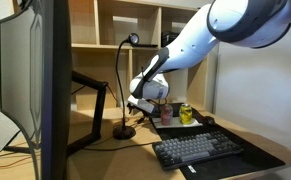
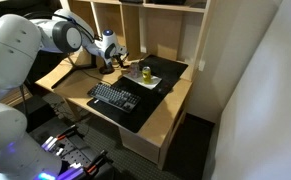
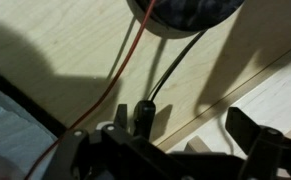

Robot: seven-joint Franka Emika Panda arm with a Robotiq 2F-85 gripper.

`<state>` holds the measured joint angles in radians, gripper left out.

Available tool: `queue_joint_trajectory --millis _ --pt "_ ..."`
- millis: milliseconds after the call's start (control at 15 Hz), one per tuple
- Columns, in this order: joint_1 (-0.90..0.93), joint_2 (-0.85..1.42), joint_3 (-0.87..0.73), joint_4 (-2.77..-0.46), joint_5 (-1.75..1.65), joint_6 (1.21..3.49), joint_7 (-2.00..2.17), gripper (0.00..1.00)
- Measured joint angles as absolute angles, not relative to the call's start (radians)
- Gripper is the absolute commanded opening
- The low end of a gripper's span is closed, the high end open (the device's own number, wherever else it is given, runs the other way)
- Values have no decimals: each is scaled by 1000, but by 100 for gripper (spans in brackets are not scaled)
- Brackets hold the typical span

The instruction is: Turn on the desk lamp

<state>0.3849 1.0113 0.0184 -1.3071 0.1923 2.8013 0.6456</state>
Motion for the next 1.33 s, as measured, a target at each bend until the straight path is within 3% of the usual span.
queue_joint_trajectory --millis 867,1333 --pt "360 1165 9 -1047 196 2696 742 100" --pt "364 1188 9 -1032 182 2694 754 100"
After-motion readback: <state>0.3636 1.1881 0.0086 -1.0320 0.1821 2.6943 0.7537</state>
